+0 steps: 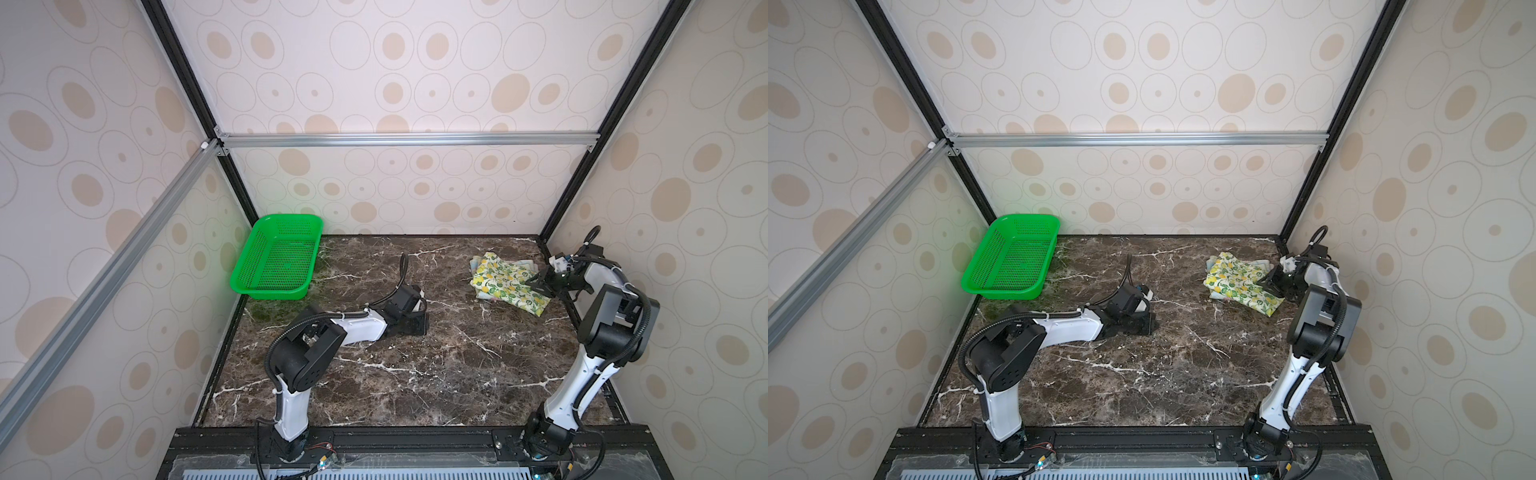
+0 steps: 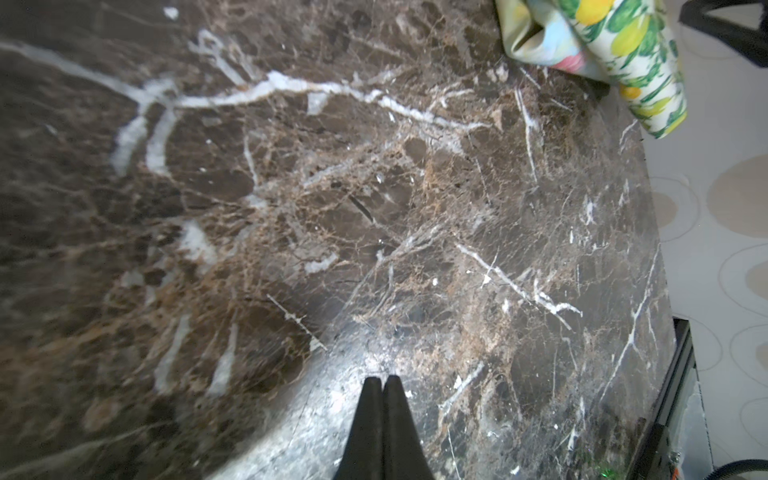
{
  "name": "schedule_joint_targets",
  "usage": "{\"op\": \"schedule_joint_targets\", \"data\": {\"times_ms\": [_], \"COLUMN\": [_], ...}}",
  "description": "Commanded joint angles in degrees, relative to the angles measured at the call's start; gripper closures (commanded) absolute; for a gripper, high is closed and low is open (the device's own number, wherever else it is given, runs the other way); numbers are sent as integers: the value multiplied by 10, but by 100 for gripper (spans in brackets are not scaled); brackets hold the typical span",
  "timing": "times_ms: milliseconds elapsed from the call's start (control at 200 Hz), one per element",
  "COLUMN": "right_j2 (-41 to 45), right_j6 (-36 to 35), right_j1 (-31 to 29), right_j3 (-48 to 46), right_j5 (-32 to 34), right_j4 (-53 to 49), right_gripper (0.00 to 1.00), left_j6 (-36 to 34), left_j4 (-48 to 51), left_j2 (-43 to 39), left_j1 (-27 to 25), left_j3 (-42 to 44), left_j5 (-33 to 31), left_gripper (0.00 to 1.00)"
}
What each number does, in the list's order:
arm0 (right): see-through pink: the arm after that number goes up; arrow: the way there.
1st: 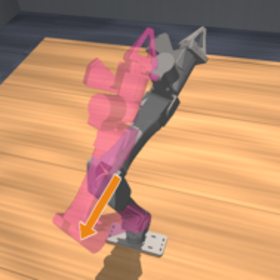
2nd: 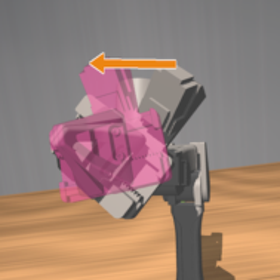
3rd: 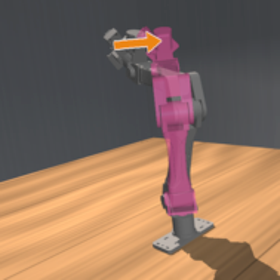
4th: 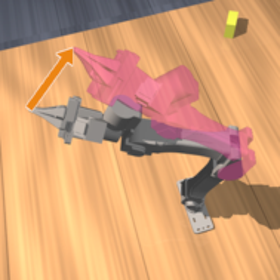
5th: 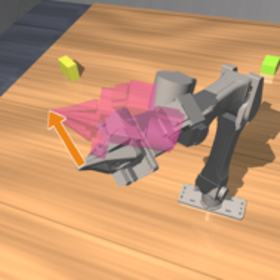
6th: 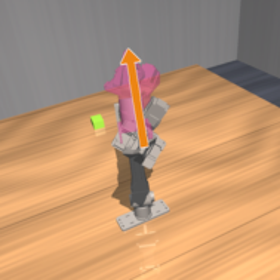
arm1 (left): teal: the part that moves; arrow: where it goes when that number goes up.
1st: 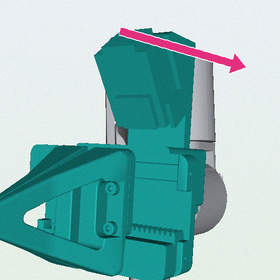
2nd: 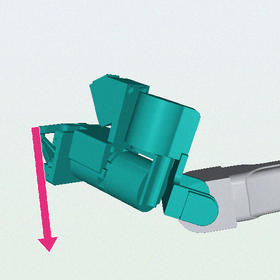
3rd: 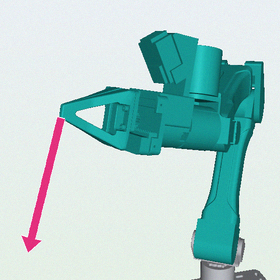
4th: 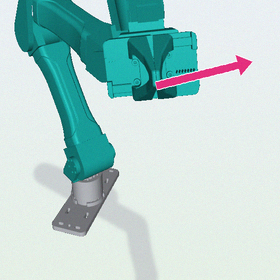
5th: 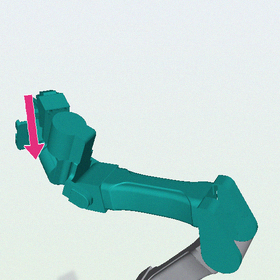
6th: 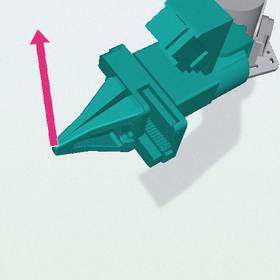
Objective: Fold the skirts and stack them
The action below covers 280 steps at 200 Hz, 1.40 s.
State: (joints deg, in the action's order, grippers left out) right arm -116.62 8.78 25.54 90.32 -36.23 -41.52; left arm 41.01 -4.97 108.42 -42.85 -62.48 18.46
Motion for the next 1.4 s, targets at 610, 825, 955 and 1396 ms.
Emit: {"op": "schedule_joint_targets", "data": {"times_ms": [610,825,955,1396], "right_j2": [49,5,-7,-52], "right_j6": [131,147,139,118], "right_j1": [7,7,7,7], "right_j3": [-59,-38,-26,33], "right_j5": [74,93,101,121], "right_j4": [125,139,132,103], "right_gripper": [51,47,47,45], "left_j6": [0,12,12,18], "left_j4": [-127,-149,-150,-155], "left_j2": [22,48,52,42], "left_j1": [104,115,119,121], "left_j3": [-1,-7,-8,8], "left_j5": [95,122,124,124], "left_gripper": [100,100,100,100]}}
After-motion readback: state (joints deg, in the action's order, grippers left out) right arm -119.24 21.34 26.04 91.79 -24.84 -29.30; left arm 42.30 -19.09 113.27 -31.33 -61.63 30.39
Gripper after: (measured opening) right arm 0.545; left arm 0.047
